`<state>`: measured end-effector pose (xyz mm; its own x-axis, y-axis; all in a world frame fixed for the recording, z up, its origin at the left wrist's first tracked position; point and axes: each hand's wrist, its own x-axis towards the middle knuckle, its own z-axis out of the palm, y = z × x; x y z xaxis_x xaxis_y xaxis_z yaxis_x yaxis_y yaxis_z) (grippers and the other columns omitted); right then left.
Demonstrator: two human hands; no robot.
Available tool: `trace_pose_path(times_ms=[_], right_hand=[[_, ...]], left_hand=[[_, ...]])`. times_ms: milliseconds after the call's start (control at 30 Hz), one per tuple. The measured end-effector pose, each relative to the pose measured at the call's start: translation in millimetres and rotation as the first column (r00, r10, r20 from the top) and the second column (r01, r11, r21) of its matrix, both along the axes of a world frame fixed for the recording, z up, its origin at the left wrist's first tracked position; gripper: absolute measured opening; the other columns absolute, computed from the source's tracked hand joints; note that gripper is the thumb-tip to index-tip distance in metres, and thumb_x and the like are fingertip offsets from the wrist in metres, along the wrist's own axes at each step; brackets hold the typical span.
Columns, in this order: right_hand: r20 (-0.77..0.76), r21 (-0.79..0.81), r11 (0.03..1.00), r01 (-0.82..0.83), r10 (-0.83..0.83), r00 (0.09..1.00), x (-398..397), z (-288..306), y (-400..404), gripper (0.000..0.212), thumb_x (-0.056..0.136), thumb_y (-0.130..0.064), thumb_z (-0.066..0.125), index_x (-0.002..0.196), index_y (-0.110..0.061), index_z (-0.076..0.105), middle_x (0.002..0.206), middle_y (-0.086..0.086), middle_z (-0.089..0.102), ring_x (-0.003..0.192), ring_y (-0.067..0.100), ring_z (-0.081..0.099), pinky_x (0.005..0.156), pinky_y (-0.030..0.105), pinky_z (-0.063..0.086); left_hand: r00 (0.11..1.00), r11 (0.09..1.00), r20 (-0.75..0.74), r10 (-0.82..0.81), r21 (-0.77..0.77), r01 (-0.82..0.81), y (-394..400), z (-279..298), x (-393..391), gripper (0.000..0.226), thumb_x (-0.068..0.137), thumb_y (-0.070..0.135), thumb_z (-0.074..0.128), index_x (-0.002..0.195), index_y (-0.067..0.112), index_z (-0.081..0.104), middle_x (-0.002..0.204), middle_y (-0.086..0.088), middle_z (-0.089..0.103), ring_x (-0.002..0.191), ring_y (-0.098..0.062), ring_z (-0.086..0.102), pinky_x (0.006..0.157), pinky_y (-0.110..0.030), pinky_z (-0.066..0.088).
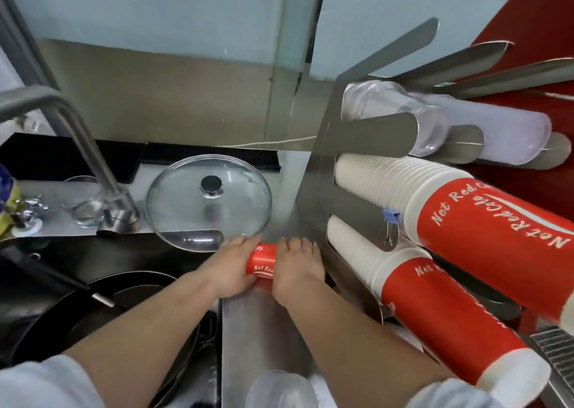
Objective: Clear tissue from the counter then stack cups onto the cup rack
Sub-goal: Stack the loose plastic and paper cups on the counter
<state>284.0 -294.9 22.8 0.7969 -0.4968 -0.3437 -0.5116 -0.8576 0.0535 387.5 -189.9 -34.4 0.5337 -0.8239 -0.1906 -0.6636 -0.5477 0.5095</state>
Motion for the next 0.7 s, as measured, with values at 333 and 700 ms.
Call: trace_pose_path(times_ms=[333, 700], right_hand=[[0.041, -0.065, 0.997, -0.038, 0.041, 0.998, -3.8, -9.7, 1.1, 0.076, 0.084, -0.034, 0.063, 0.145, -0.009, 0.024, 0.146, 0.016, 0.035, 0.141, 0.035, 0.024, 0.12, 0.047, 0.005], [0.137, 0.066, 0.998, 0.025, -0.034, 0.99, -13.1, 9.2, 6.4, 0.064, 0.076, -0.018, 0.068, 0.131, -0.015, 0.034, 0.132, 0.013, 0.046, 0.128, 0.033, 0.041, 0.115, 0.044, 0.024]], left_hand=[[1.0, 1.0, 0.003, -0.004, -0.015, 0.004, 6.0, -2.4, -1.6, 0.091, 0.075, 0.032, 0.074, 0.151, 0.024, 0.024, 0.144, -0.003, 0.039, 0.133, -0.023, 0.033, 0.112, -0.031, 0.029], [0.997, 0.997, -0.071, -0.008, -0.074, 0.003, 22.6, 46.5, 6.6, 0.093, 0.07, 0.029, 0.079, 0.148, 0.027, 0.03, 0.133, 0.003, 0.044, 0.122, -0.013, 0.047, 0.098, -0.024, 0.038]])
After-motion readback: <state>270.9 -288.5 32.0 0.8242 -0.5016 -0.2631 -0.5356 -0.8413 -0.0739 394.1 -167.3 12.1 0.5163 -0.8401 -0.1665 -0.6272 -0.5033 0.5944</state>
